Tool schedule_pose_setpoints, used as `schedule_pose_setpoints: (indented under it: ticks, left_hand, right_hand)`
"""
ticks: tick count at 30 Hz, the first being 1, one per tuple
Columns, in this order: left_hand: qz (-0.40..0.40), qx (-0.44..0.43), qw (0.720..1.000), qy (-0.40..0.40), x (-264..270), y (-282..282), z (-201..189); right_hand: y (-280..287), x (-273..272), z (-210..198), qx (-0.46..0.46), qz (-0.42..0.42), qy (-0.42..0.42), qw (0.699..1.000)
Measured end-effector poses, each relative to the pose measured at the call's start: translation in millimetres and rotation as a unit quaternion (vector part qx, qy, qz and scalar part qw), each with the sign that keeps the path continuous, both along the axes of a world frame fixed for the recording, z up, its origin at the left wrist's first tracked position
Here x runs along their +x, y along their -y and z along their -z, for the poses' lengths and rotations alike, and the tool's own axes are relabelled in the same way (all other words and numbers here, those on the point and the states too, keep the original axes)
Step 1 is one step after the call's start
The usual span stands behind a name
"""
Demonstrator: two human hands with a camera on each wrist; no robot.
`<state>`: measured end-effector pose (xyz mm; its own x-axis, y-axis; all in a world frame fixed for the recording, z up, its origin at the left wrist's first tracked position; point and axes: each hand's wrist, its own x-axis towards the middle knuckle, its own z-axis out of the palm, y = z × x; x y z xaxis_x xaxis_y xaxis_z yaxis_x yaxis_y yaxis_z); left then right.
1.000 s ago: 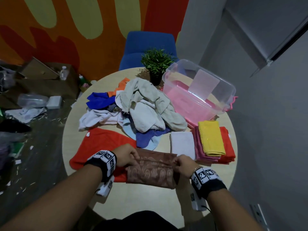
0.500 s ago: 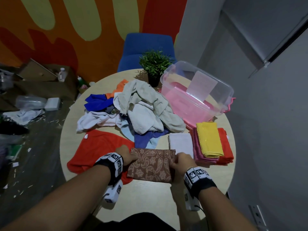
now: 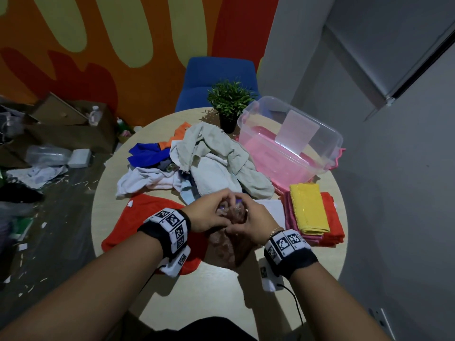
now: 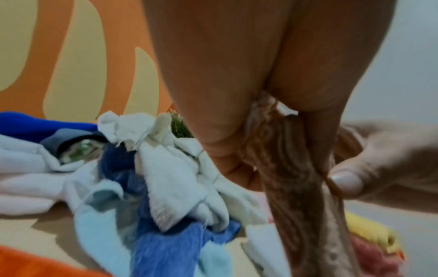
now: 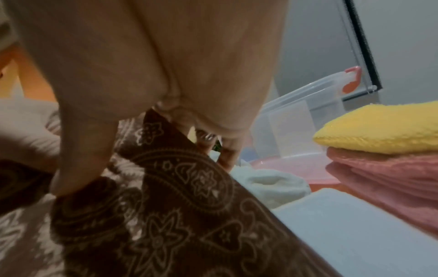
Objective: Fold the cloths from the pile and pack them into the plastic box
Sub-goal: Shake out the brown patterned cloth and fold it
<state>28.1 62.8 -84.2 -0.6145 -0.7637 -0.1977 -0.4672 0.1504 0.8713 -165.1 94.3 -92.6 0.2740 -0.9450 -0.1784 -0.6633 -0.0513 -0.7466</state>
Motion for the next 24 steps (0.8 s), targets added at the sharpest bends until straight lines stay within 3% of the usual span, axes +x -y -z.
schedule_pose_setpoints:
  ticks: [3,6,12,16,20,24]
  left_hand:
    - [-0.015,0.008,0.999,0.041,10.2,7.7,-15.1]
    - [-0.011,-0.085,0.986,0.144,26.7,16.0,-18.4]
    - [-0.109,-0.131,0.985,0.033,23.5,18.3,-33.3]
    - [-0.036,-0.054,0.995,0.078,27.9,5.6,-9.9]
    - [0.111,-0.005,0.974,0.196,19.2,-21.9,41.8]
    - [0.151,0.039,0.963,0.218,16.5,-40.9,74.7]
  right_hand:
    - [7.1,-6.2,-13.3,0.010,0.022,0.062,0.998]
    - [12.7,-18.7,-18.0,0.013,0.065,0.094,0.993]
    - [18.0,-28.3,-36.2,-0.013,0.111,0.165,0.980]
    - [-3.9,-26.2,-19.5,0.046,0.059,0.081,0.994]
    - [-32.5,-20.8,39.3,0.157,-0.053,-0.063,0.984]
    - [-47.0,-18.6,69.7,0.192,-0.014,-0.056,0.980]
